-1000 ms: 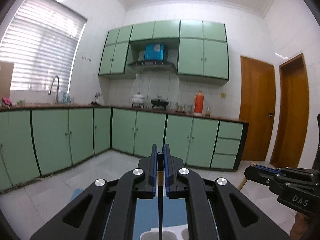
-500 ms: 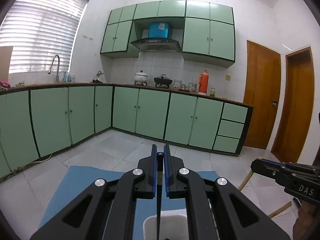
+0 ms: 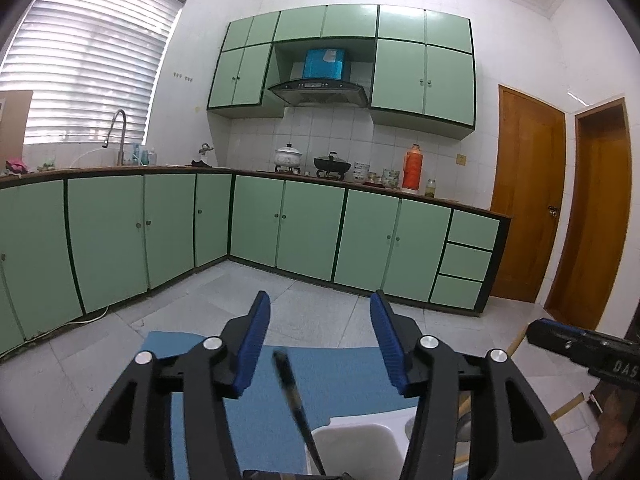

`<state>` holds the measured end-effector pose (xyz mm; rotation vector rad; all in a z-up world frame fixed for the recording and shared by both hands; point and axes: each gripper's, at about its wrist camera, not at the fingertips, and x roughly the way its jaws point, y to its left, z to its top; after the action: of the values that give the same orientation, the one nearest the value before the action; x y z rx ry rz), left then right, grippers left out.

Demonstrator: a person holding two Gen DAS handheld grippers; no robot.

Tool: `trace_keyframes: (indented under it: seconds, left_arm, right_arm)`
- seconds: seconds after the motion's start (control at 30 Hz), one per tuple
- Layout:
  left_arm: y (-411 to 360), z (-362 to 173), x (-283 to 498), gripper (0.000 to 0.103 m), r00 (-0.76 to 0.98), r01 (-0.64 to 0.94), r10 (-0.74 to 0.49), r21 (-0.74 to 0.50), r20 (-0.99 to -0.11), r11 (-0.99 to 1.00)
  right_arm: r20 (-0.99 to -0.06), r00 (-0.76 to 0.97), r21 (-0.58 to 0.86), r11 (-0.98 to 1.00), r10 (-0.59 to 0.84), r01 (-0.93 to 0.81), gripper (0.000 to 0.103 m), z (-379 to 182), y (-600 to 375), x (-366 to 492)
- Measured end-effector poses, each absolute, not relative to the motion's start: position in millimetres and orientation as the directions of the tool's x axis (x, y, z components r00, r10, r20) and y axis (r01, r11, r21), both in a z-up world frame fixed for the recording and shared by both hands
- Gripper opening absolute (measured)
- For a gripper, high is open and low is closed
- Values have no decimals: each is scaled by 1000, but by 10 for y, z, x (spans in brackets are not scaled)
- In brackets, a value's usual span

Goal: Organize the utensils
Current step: 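Lower both chopsticks into the holder and open both tools, then move both tools back to the last two grey chopsticks on the cloth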

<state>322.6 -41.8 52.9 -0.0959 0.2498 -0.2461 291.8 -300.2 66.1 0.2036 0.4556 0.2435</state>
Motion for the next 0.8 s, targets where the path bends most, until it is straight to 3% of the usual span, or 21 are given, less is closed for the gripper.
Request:
trace_keyframes:
  seconds: [0.23, 0.43, 0.5, 0.8]
  left_arm:
    - [-352, 608, 2986, 67, 948, 239, -258, -121, -188, 964]
    - [-205, 539, 2348, 81, 966, 210, -220, -87, -133, 974]
    - [-177, 403, 2084, 83, 969, 193, -201, -65, -141, 979]
    - [-175, -470, 1174, 92, 968, 129, -109, 79, -228, 988]
  right_arm:
    - [-350, 898, 281, 944, 266, -171, 42, 721, -3238, 2638]
    - [-300, 934, 219, 967, 195, -131, 54, 476, -3208, 1884]
    - [-303, 938, 191, 975, 170, -115, 58, 308, -3116, 1650]
    - [-361, 930, 114, 993, 73, -34, 59, -626, -2619, 758]
